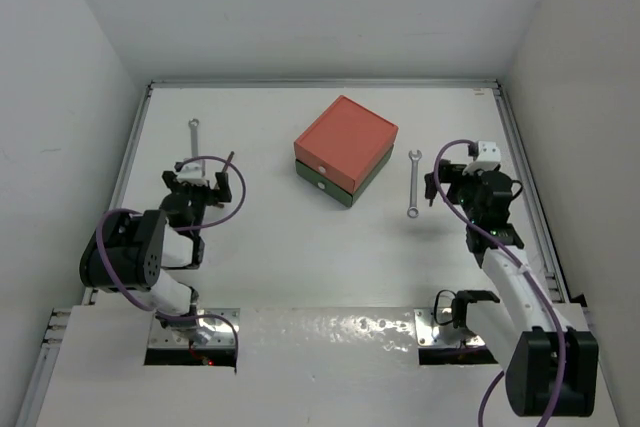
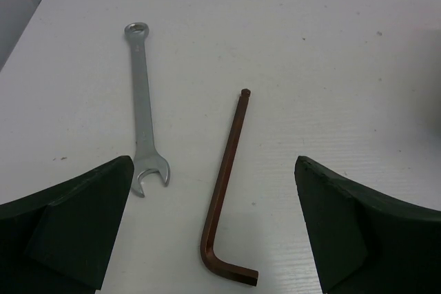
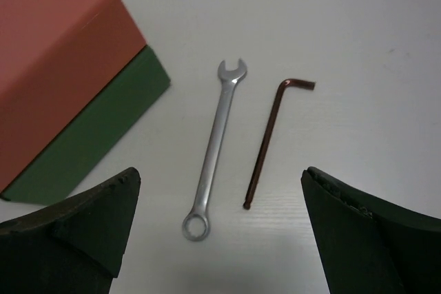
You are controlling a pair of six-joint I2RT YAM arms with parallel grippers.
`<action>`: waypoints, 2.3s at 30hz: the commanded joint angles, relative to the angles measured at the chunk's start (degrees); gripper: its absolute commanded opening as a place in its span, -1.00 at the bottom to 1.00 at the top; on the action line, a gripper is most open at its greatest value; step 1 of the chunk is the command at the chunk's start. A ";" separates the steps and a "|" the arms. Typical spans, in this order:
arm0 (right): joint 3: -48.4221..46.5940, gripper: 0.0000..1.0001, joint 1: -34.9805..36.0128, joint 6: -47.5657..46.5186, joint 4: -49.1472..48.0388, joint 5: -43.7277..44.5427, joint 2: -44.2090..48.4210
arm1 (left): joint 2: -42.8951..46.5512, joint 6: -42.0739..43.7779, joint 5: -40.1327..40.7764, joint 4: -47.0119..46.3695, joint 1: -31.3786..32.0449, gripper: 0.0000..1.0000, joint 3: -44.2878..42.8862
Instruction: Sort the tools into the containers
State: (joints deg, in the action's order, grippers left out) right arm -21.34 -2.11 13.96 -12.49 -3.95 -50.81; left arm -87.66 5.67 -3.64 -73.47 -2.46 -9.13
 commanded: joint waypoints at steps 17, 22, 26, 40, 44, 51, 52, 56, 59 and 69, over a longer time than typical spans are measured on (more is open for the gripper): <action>-64.65 0.75 9.48 -4.46 32.79 -5.10 -39.84 | -5.34 23.68 -17.70 94.47 10.52 1.00 -73.50; -83.04 0.77 11.42 -6.84 41.22 -8.44 -56.57 | 4.32 29.91 -20.01 94.98 21.39 0.79 -64.45; -87.30 0.74 13.00 -5.61 40.99 -8.98 -62.39 | 3.11 23.46 -15.95 97.38 29.70 0.08 -62.60; -77.27 0.70 17.75 -7.27 29.90 -1.43 -63.36 | -3.13 2.18 -5.07 83.68 36.47 0.22 -57.59; -75.78 0.71 18.90 -11.67 29.63 -2.99 -63.36 | -3.14 -1.10 -4.35 81.21 36.47 0.20 -56.18; -70.42 0.69 19.07 -11.85 25.59 -5.45 -60.73 | -5.15 -1.63 -2.69 77.26 36.56 0.06 -56.18; -70.07 0.69 19.16 -11.85 25.33 -5.89 -60.55 | -5.33 -1.54 -2.43 76.99 36.56 0.05 -56.18; -69.18 0.69 19.33 -12.20 24.53 -7.22 -59.94 | -6.30 -0.93 -1.89 76.37 36.65 0.00 -55.74; -69.18 0.69 19.42 -12.64 24.45 -7.13 -59.85 | -6.47 -0.57 -2.07 76.37 37.00 0.00 -55.13; -68.57 0.67 20.13 -12.46 22.34 -8.97 -60.02 | -7.35 -0.76 -1.00 71.63 37.62 -0.27 -56.44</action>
State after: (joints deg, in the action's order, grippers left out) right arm -90.21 17.32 2.35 12.08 -11.35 -113.19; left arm -94.94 4.64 -4.03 4.43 34.79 -64.07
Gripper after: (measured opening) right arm 0.838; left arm 0.372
